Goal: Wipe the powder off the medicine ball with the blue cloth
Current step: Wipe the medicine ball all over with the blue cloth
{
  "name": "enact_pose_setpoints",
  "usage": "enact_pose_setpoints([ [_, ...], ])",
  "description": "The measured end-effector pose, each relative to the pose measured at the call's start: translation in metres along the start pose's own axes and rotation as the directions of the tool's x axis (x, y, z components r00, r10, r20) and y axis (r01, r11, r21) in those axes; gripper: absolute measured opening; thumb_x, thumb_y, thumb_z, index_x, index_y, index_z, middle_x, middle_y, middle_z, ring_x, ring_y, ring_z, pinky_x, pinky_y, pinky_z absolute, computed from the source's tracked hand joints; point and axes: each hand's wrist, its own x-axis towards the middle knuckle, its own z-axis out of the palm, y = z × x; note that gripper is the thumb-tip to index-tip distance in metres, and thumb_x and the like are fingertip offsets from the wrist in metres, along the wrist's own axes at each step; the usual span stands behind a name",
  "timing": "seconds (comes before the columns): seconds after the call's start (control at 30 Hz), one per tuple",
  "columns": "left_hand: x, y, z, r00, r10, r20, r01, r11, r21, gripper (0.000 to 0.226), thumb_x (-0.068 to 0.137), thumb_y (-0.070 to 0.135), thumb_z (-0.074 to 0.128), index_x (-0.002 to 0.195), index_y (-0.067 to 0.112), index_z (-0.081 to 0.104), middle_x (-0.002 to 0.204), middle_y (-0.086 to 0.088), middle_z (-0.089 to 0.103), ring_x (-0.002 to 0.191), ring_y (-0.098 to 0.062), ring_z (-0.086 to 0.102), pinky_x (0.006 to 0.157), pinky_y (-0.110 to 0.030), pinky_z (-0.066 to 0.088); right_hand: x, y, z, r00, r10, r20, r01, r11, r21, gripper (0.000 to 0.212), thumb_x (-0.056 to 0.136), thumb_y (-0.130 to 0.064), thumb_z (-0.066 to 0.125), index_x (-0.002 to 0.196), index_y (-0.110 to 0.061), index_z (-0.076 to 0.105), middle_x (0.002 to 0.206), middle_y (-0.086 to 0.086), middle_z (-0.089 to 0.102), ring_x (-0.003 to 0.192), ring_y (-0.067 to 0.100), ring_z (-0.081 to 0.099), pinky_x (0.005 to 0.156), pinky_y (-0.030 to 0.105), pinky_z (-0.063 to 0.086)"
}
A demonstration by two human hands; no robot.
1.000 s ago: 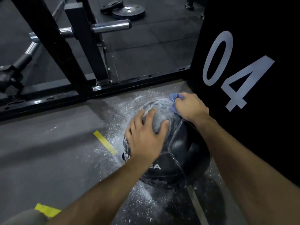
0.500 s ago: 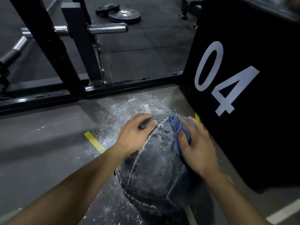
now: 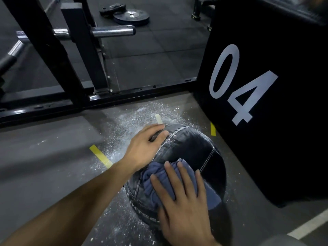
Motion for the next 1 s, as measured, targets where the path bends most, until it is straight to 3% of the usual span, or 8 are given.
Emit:
enact_pose_setpoints([
  [0.13, 0.0, -0.003, 0.004, 1.0, 0.001, -0.03, -0.003, 0.997, -0.072, 0.049, 0.091, 0.073, 0.058, 0.131, 0.046, 0.067, 0.142, 0.023, 0.057, 0.129, 0.0, 0.052, 0.119, -0.035, 0.038, 0.029, 0.013, -0.017, 0.992, 0.126, 0.024, -0.127, 0.992, 0.024, 0.063, 0.099, -0.046, 0.048, 0.16, -0.031, 0.045, 0.174, 0.01, 0.028, 0.162, 0.035, 0.021, 0.125, 0.063, 0.022],
  [0.27, 0.003, 0.001, 0.005, 0.998, -0.036, -0.053, 0.034, 0.999, -0.026, 0.038, 0.098, 0.061, 0.057, 0.132, 0.045, 0.067, 0.142, 0.022, 0.057, 0.128, -0.004, 0.054, 0.116, -0.036, 0.041, 0.086, 0.046, -0.031, 0.92, 0.362, 0.149, -0.378, 0.921, 0.092, 0.063, 0.1, -0.05, 0.035, 0.158, -0.03, 0.046, 0.166, 0.01, 0.04, 0.153, 0.035, 0.038, 0.122, 0.061, 0.034],
  [0.43, 0.005, 0.007, 0.013, 0.994, -0.076, -0.074, 0.07, 0.994, -0.083, 0.043, 0.092, 0.07, 0.061, 0.126, 0.045, 0.069, 0.132, 0.027, 0.058, 0.116, -0.002, 0.057, 0.111, -0.041, 0.046, 0.169, 0.117, -0.037, 0.688, 0.485, 0.54, -0.699, 0.644, 0.312, 0.03, 0.097, -0.039, 0.048, 0.107, -0.02, 0.068, 0.119, 0.012, 0.069, 0.111, 0.036, 0.063, 0.102, 0.05, 0.052],
  [0.5, 0.01, 0.008, 0.017, 0.991, -0.107, -0.082, 0.099, 0.99, -0.103, 0.047, 0.088, 0.072, 0.065, 0.126, 0.044, 0.069, 0.132, 0.025, 0.059, 0.116, -0.002, 0.058, 0.111, -0.042, 0.047, 0.173, 0.122, -0.033, 0.679, 0.487, 0.549, -0.705, 0.642, 0.302, 0.018, 0.099, -0.033, 0.05, 0.101, -0.022, 0.065, 0.114, 0.009, 0.067, 0.108, 0.036, 0.062, 0.1, 0.049, 0.052],
  [0.67, 0.02, -0.002, 0.021, 0.971, -0.206, -0.117, 0.177, 0.958, -0.224, 0.052, 0.064, 0.08, 0.073, 0.109, 0.053, 0.072, 0.119, 0.029, 0.068, 0.103, -0.003, 0.069, 0.102, -0.042, 0.056, 0.109, 0.07, -0.03, 0.872, 0.445, 0.202, -0.481, 0.855, 0.194, 0.052, 0.101, -0.046, 0.044, 0.151, -0.034, 0.054, 0.165, 0.005, 0.042, 0.147, 0.033, 0.044, 0.119, 0.05, 0.038],
  [0.77, 0.024, -0.005, 0.017, 0.967, -0.23, -0.112, 0.192, 0.943, -0.273, 0.065, 0.05, 0.09, 0.073, 0.105, 0.053, 0.074, 0.118, 0.028, 0.071, 0.107, -0.004, 0.069, 0.104, -0.039, 0.054, 0.043, 0.031, -0.023, 0.987, 0.159, -0.002, -0.158, 0.98, 0.121, 0.066, 0.091, -0.04, 0.059, 0.155, -0.028, 0.054, 0.17, 0.01, 0.038, 0.157, 0.034, 0.032, 0.125, 0.057, 0.029],
  [0.87, 0.023, -0.002, 0.014, 0.972, -0.229, -0.045, 0.212, 0.948, -0.237, 0.077, 0.058, 0.086, 0.074, 0.122, 0.044, 0.073, 0.134, 0.021, 0.064, 0.119, -0.006, 0.062, 0.111, -0.036, 0.048, -0.005, 0.023, -0.001, 0.983, -0.168, 0.073, 0.168, 0.986, 0.001, 0.067, 0.084, -0.041, 0.064, 0.15, -0.032, 0.06, 0.169, 0.006, 0.038, 0.157, 0.035, 0.032, 0.119, 0.062, 0.031],
  [1.0, 0.021, 0.0, 0.012, 0.979, -0.202, -0.018, 0.191, 0.949, -0.252, 0.072, 0.063, 0.079, 0.072, 0.125, 0.042, 0.071, 0.134, 0.021, 0.061, 0.119, -0.006, 0.06, 0.107, -0.03, 0.046, 0.005, 0.032, -0.007, 0.97, -0.216, 0.111, 0.219, 0.976, -0.018, 0.064, 0.091, -0.045, 0.059, 0.153, -0.033, 0.054, 0.172, 0.005, 0.031, 0.16, 0.035, 0.027, 0.123, 0.064, 0.023],
])
